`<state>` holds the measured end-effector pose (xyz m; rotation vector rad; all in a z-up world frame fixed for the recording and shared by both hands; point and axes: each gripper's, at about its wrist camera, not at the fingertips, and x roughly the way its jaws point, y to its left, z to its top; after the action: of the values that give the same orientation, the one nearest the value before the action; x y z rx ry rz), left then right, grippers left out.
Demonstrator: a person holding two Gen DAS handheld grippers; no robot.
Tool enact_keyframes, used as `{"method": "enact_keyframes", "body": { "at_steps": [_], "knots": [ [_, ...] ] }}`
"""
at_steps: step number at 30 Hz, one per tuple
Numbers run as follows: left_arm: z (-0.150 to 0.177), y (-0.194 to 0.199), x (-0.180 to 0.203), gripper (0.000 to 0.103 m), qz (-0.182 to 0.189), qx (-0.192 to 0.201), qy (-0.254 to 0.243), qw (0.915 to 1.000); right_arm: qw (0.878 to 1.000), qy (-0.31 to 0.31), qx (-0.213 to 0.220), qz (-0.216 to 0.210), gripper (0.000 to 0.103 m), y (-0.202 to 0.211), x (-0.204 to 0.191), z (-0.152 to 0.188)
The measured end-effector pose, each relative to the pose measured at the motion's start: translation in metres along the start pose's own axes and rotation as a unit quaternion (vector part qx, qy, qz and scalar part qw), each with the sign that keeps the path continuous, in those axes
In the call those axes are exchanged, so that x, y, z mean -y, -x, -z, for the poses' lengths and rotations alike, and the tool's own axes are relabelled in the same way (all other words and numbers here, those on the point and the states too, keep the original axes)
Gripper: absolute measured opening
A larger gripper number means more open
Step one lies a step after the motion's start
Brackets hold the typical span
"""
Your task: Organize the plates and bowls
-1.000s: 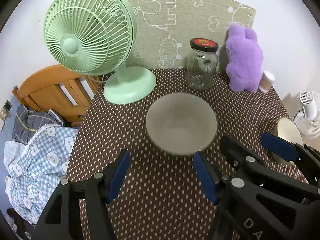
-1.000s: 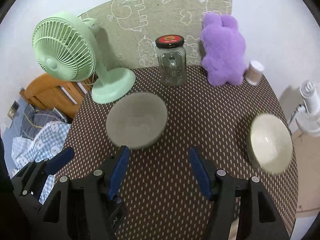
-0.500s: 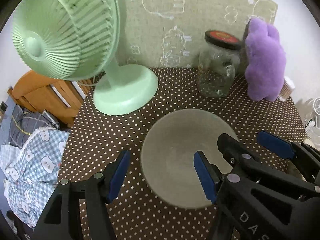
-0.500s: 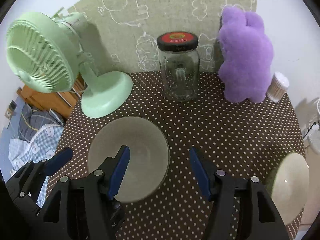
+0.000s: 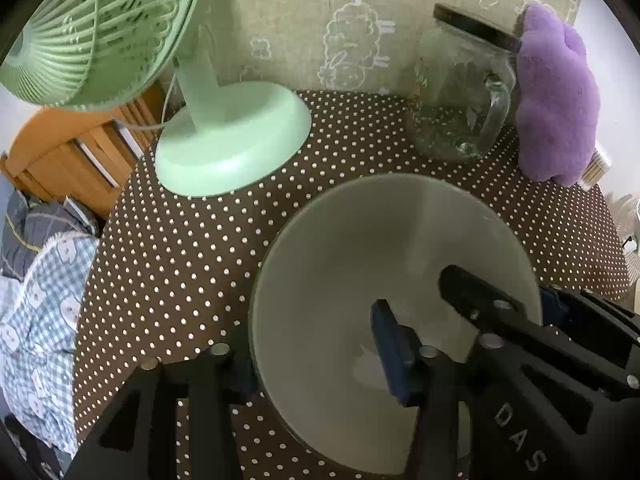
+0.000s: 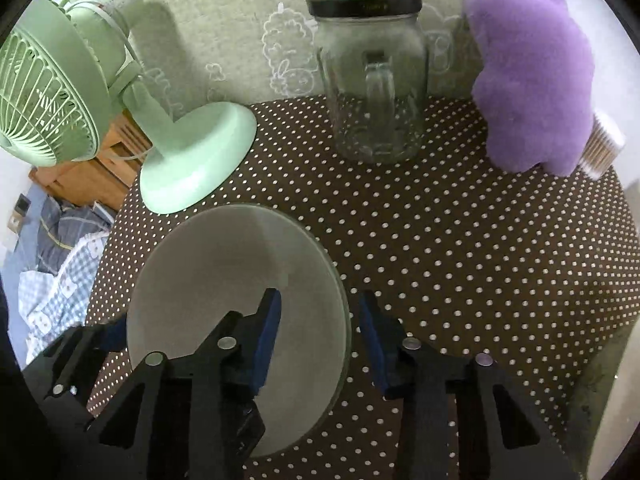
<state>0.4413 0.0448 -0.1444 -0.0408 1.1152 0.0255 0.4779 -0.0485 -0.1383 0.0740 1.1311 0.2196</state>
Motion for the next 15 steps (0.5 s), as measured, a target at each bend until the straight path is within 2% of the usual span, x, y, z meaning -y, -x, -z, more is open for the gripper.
{"method": "enact_keyframes", "body": {
  "at_steps": [9, 15],
  "knots": [
    [0.003, -0.001, 0.001, 0.044, 0.006, -0.008, 0.001, 0.9999, 1.0, 0.002, -0.008, 0.002, 0.027, -0.002, -0.002, 0.002],
    [0.017, 0.011, 0.005, 0.044, 0.012, -0.016, 0.005, 0.9998, 1.0, 0.001, -0.012, 0.007, 0.027, 0.015, 0.003, 0.017]
  ]
}}
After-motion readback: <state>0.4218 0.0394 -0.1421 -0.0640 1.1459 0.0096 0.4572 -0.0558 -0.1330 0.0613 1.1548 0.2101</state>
